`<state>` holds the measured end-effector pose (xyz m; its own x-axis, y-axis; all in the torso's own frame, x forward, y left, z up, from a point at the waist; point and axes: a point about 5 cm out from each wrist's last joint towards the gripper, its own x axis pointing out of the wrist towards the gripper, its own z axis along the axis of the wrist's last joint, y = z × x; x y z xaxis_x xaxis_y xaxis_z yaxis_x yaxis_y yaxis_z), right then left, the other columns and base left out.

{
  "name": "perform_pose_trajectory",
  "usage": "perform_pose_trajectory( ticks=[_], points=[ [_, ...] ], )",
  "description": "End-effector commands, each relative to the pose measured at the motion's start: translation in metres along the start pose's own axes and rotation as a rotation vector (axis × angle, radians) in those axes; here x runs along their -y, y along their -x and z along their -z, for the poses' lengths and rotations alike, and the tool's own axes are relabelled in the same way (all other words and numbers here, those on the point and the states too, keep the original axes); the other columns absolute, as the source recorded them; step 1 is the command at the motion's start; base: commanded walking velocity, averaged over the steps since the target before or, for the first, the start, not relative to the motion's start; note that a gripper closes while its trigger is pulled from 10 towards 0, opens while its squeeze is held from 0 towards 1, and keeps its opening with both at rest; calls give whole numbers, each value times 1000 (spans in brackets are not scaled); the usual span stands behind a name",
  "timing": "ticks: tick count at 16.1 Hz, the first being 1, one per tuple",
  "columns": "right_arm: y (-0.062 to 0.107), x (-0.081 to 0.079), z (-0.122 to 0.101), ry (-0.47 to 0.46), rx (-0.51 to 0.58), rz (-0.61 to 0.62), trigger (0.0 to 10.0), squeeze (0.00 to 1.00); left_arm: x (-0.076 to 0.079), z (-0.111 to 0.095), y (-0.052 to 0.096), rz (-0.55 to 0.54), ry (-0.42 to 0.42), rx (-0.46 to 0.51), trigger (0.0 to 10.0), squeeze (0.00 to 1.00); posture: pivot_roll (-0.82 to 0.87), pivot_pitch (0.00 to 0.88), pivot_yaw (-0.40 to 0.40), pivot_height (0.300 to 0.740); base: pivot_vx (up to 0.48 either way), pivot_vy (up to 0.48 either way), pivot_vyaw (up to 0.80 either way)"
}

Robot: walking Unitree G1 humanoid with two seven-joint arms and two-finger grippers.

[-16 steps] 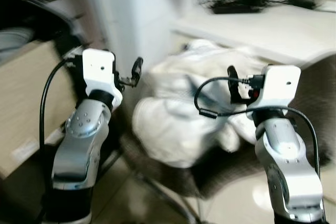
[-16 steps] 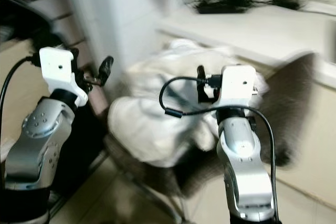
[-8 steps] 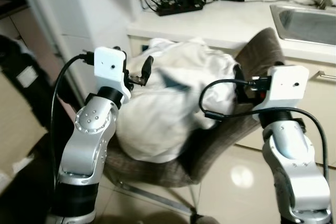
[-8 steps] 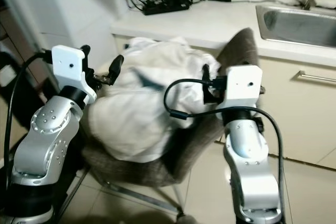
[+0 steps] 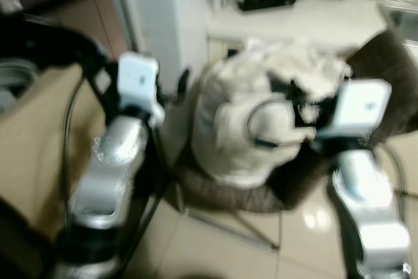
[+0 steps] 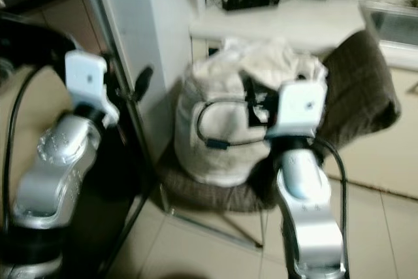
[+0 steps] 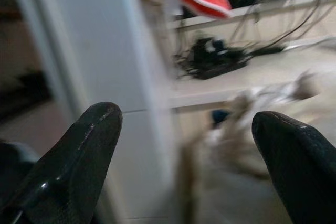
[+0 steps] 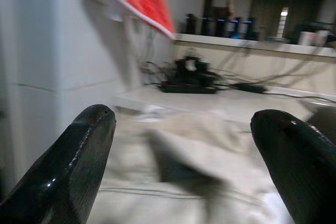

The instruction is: Clothes washing

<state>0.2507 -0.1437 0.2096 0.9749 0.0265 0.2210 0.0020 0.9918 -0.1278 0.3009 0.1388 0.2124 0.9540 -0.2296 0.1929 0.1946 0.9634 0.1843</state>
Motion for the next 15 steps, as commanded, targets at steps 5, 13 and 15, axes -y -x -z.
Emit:
perform_pose_trajectory(
  ticks=[5,13,15],
  points=[
    [2,10,4,18,-25,47,10000,0,7,1,-1,-18,91,-12,10000,0,-79,13,40,740,0,-288,0],
    [2,14,14,141,-83,68,10000,0,6,0,8,-27,75,5,10000,0,-65,25,26,740,200,0,100],
    [-1,15,12,150,-72,71,10000,0,5,1,10,-32,79,2,10000,0,-63,26,26,740,458,0,800]
  ],
)
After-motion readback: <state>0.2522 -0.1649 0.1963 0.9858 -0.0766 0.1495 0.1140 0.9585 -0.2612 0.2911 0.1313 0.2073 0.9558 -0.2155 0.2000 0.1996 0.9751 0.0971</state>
